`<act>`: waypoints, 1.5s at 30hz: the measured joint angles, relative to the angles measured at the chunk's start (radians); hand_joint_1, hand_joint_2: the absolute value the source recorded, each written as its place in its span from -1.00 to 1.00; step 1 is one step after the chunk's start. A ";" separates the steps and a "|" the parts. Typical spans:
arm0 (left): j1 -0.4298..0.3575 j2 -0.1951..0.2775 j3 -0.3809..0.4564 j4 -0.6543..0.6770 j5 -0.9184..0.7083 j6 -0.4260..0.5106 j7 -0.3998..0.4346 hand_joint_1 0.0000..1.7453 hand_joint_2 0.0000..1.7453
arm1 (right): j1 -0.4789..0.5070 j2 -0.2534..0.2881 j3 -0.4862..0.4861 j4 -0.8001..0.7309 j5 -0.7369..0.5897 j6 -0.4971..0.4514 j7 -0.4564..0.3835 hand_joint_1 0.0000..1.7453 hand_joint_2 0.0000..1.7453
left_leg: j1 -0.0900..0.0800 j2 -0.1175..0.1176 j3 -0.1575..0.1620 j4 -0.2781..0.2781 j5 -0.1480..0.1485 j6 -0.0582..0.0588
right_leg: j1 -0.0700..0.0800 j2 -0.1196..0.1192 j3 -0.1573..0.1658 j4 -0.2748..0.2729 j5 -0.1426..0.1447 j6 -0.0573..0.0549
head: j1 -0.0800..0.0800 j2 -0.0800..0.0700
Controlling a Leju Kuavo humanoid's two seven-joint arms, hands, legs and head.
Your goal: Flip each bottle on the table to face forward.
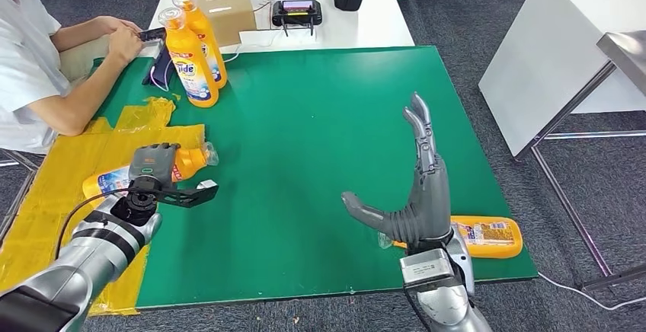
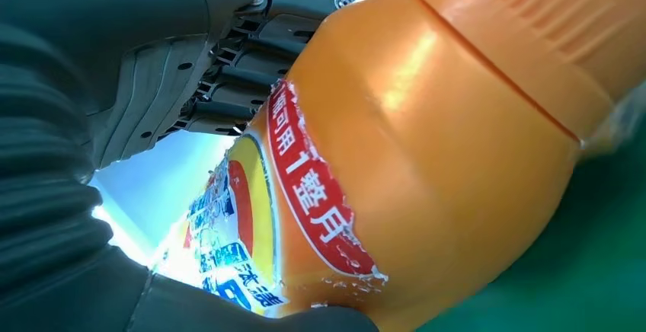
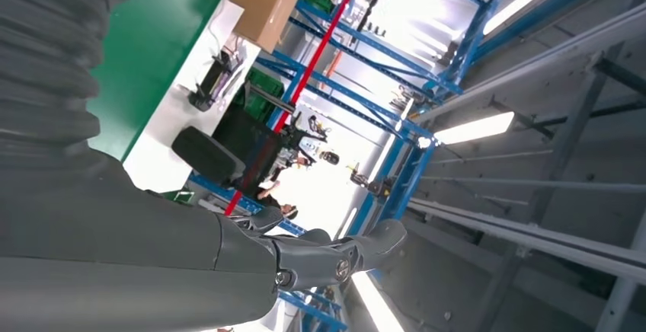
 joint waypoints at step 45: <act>0.656 -0.210 0.525 -0.993 0.967 0.192 -0.713 -1.00 1.00 | 0.207 -0.402 -0.070 0.108 0.580 0.212 0.370 -1.00 1.00 | -0.002 -0.002 -0.002 0.000 -0.003 0.002 | -0.002 -0.002 -0.001 -0.002 -0.001 0.001 | 0.000 0.000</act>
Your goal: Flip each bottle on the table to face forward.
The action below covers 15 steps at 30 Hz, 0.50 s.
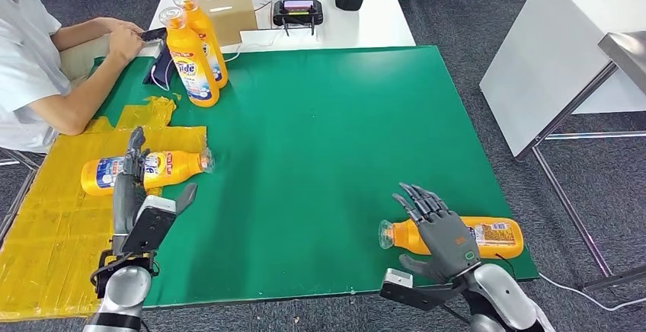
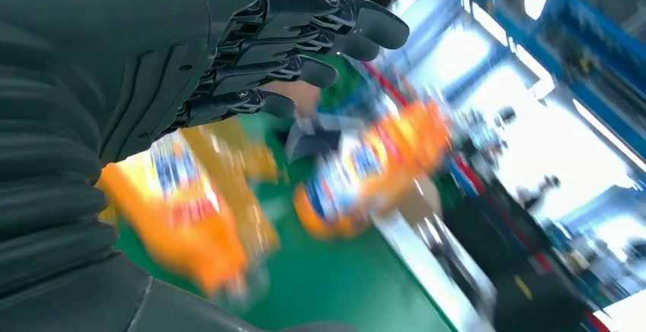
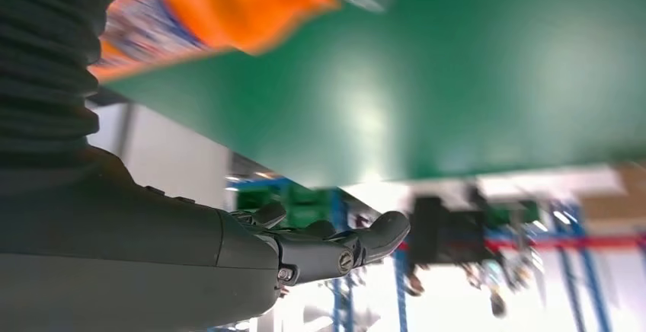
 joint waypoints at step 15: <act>0.099 -0.010 -0.100 -0.105 0.109 -0.059 -0.020 -1.00 1.00 | 0.122 -0.120 -0.176 0.069 0.099 0.009 0.145 -1.00 1.00 | -0.001 0.000 0.002 0.000 -0.001 0.000 | -0.001 0.001 0.002 0.000 0.000 0.000 | 0.000 0.000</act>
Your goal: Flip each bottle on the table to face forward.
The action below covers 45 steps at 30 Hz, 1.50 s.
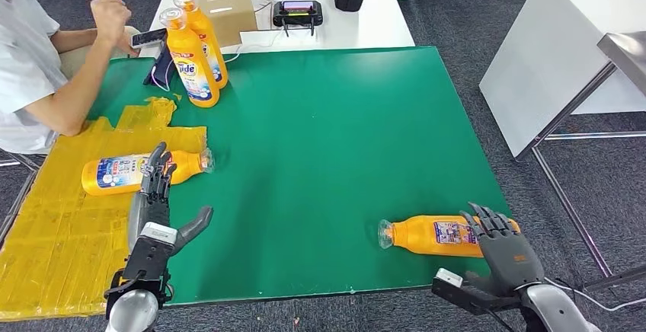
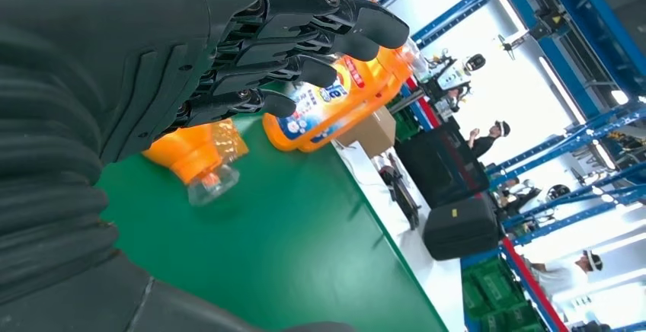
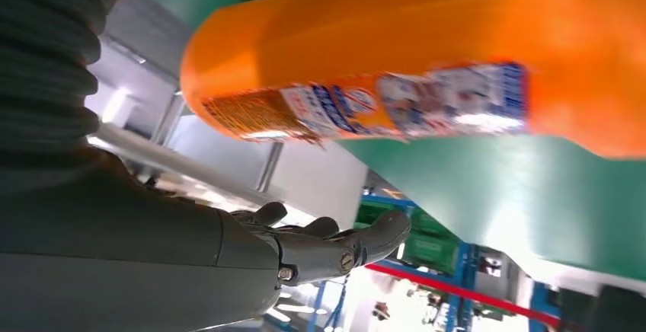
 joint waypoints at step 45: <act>-0.052 -0.016 -0.071 0.082 0.094 0.000 -0.013 -1.00 1.00 | -0.309 0.074 0.042 0.468 0.082 0.075 -0.045 1.00 1.00 | 0.000 0.001 0.013 0.000 0.000 0.001 | 0.000 0.001 0.012 -0.001 0.000 0.000 | 0.000 0.000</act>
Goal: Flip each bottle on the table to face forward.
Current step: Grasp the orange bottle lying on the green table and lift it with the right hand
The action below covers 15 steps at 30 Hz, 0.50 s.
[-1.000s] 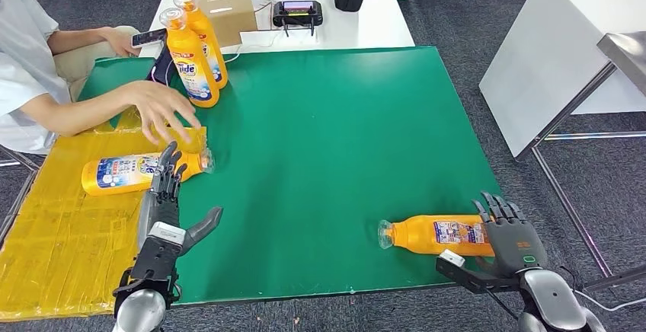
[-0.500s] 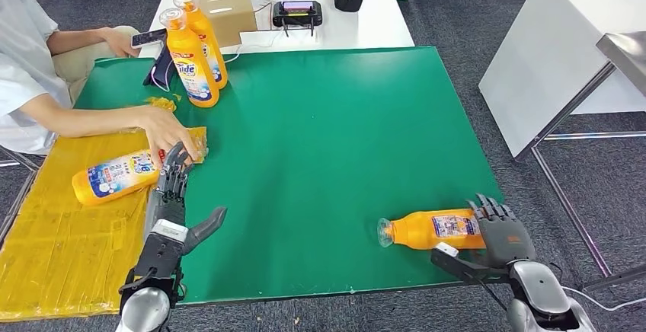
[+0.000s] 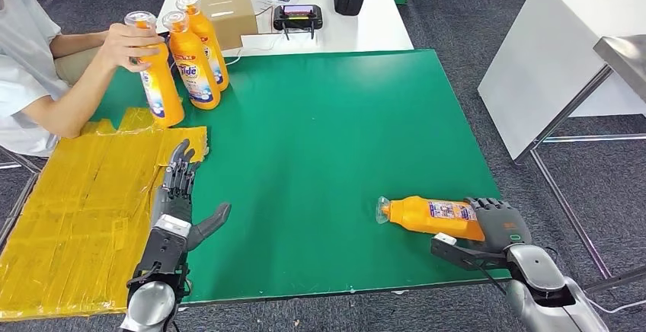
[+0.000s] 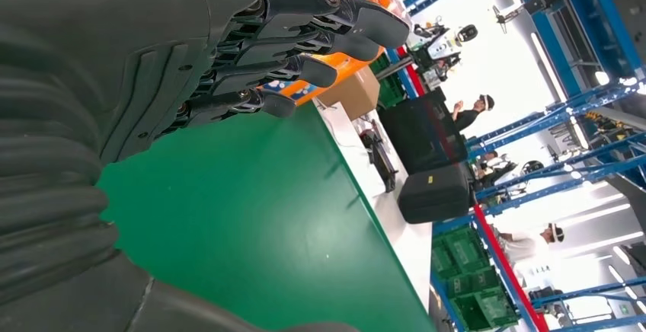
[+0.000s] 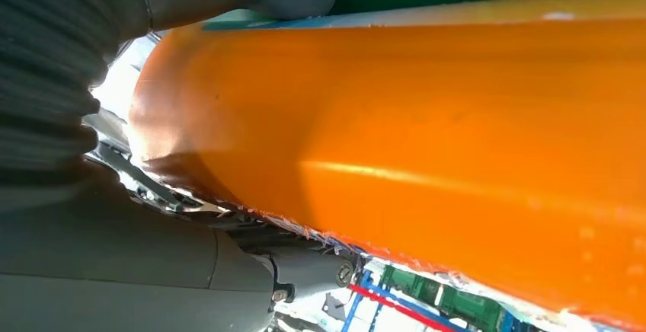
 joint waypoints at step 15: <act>0.031 -0.001 -0.011 -0.009 -0.054 -0.086 0.062 -1.00 1.00 | 0.050 0.184 0.011 -0.282 -0.068 -0.261 -0.034 1.00 1.00 | 0.000 0.000 -0.007 0.000 0.001 -0.001 | 0.000 0.000 -0.006 0.001 0.000 -0.001 | 0.000 0.000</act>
